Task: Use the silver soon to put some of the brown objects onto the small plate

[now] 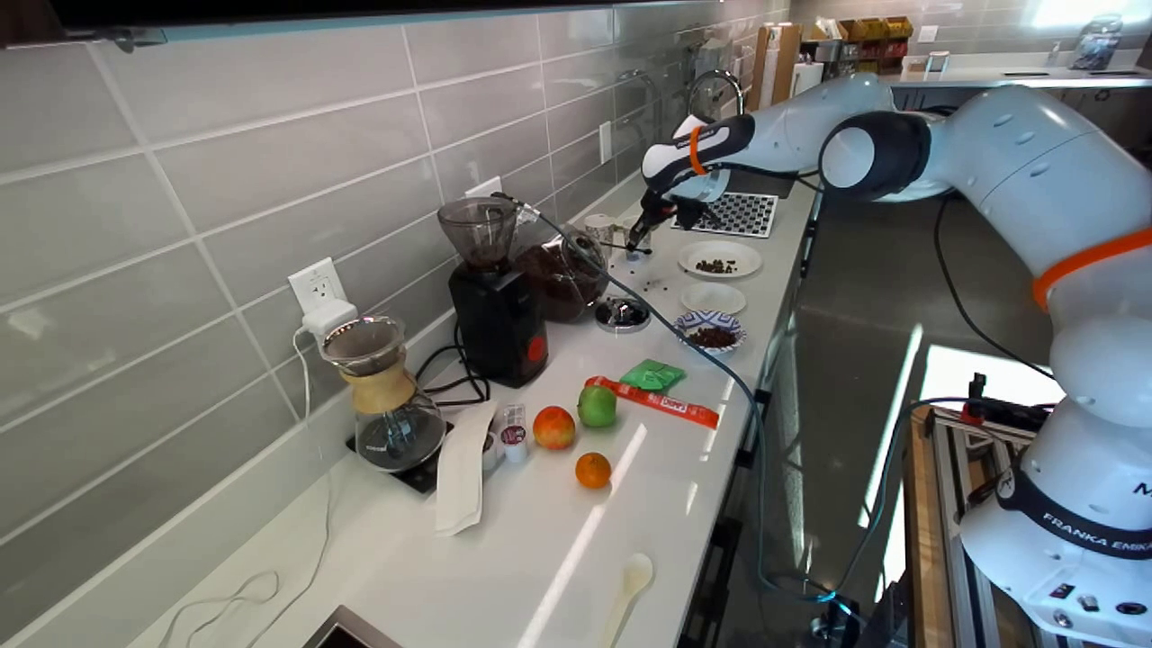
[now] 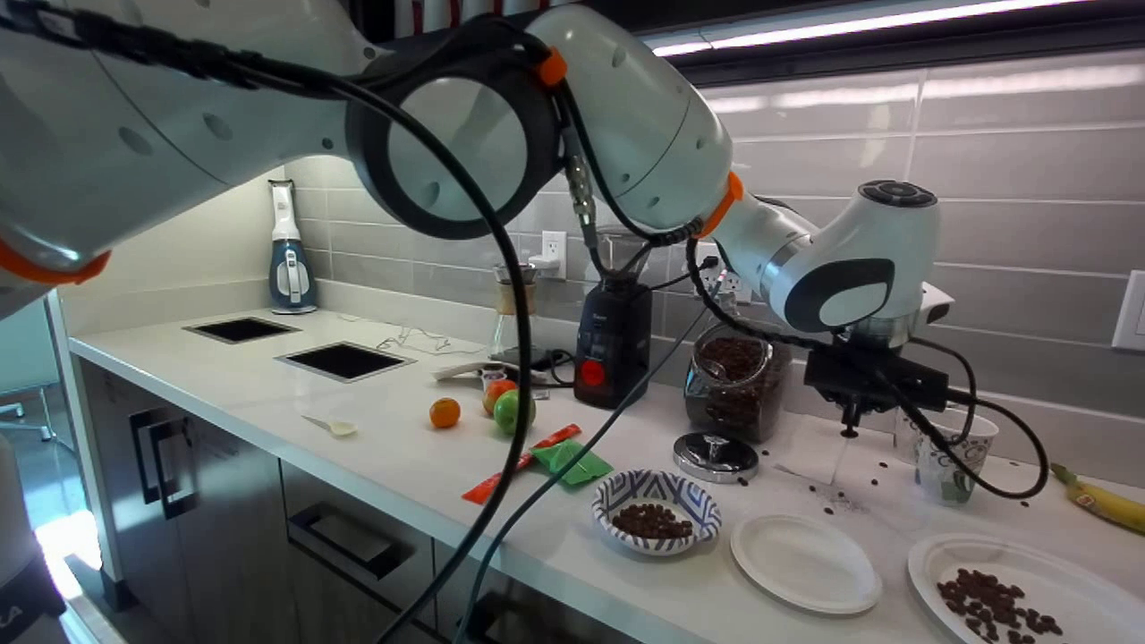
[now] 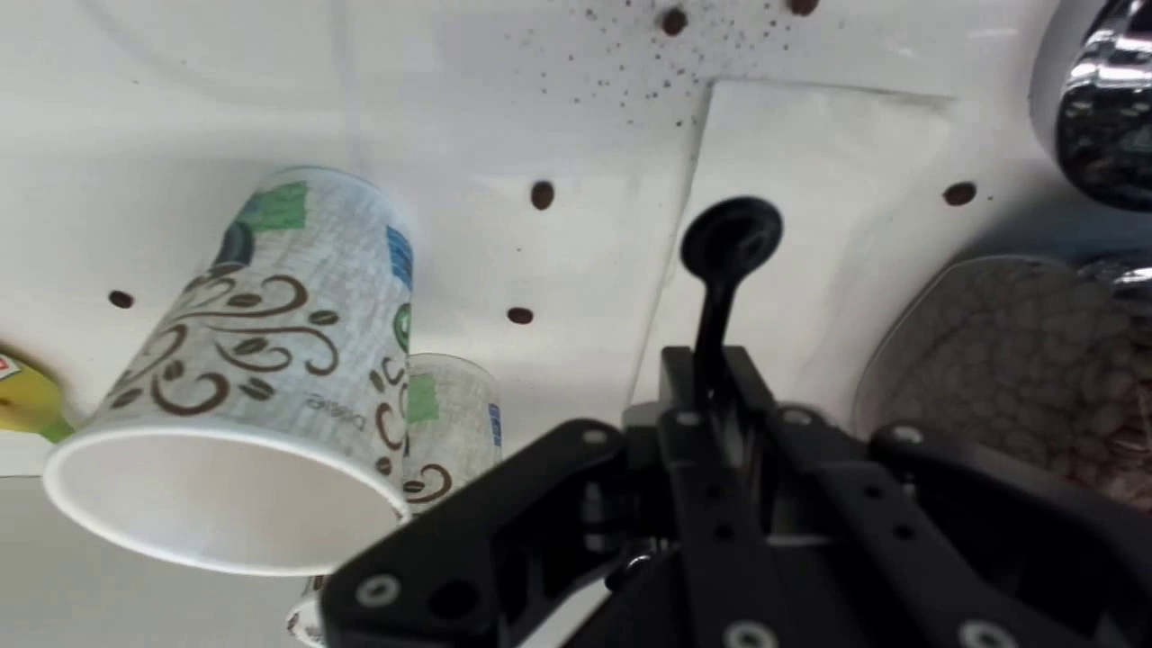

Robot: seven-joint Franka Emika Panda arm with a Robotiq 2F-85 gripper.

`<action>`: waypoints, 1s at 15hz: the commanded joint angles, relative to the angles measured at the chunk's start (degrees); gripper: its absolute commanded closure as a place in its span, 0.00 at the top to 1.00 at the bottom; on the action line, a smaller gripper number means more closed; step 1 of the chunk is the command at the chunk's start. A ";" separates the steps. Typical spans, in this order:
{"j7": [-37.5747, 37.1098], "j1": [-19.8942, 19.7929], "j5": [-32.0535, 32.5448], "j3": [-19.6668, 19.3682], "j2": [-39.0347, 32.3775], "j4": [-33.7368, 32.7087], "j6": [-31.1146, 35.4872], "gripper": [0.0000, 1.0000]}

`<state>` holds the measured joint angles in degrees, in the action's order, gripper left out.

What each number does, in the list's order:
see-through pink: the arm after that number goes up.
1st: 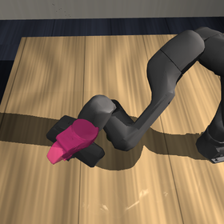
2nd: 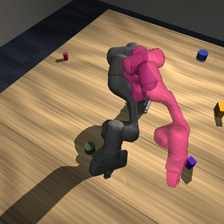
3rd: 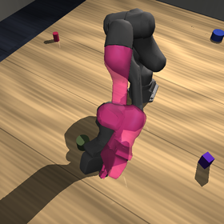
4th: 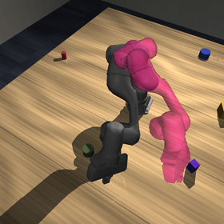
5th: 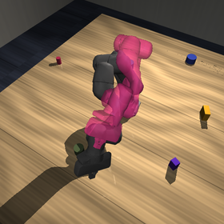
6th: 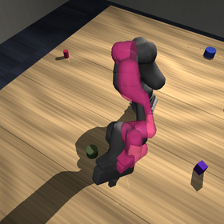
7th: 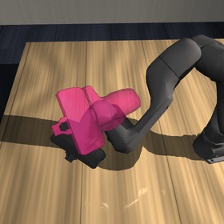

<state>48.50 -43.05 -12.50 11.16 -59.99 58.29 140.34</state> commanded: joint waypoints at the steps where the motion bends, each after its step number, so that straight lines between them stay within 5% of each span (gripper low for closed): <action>1: 2.47 -1.34 1.37 -0.74 6.56 7.89 -5.98 0.02; 8: 2.07 0.18 8.16 -4.73 13.54 11.33 -24.27 0.02; 15: 4.06 3.37 17.38 -6.12 19.56 15.13 -32.74 0.02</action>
<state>51.03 -41.13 1.94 5.53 -44.54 68.86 109.52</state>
